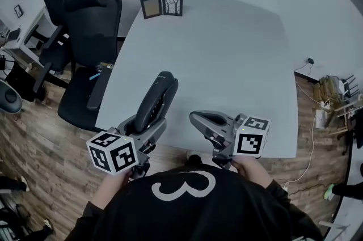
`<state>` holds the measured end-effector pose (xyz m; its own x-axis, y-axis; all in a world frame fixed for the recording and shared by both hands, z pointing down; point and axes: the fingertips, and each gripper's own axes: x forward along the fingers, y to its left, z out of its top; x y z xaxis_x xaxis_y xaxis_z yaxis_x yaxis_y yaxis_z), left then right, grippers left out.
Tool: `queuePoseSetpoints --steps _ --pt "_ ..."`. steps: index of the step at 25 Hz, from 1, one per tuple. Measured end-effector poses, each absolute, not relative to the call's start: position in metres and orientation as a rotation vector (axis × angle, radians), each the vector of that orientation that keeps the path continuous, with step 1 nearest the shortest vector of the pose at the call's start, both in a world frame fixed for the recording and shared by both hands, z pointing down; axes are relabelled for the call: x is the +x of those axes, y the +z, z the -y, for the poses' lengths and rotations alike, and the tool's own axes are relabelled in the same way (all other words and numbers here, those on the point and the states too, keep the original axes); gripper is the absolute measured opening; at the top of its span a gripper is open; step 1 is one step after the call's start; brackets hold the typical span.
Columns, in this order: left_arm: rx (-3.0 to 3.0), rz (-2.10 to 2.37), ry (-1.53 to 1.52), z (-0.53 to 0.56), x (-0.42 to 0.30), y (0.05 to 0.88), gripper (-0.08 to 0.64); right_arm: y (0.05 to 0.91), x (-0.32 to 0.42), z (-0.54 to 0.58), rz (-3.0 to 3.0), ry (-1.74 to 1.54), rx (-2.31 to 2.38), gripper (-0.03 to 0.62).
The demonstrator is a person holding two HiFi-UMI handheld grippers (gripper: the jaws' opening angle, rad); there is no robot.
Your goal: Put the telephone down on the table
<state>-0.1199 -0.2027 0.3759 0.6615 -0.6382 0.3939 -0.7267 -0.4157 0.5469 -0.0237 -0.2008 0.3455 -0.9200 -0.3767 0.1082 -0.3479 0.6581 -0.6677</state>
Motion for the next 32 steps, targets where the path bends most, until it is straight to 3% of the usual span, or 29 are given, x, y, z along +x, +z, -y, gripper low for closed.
queuePoseSetpoints --steps 19,32 --pt "2.073 1.204 0.321 0.254 -0.124 0.434 0.293 0.39 -0.006 0.243 -2.823 -1.289 -0.541 0.008" --pt "2.06 1.22 0.402 0.302 -0.085 0.475 0.293 0.405 0.046 0.268 -2.785 -1.35 -0.622 0.009"
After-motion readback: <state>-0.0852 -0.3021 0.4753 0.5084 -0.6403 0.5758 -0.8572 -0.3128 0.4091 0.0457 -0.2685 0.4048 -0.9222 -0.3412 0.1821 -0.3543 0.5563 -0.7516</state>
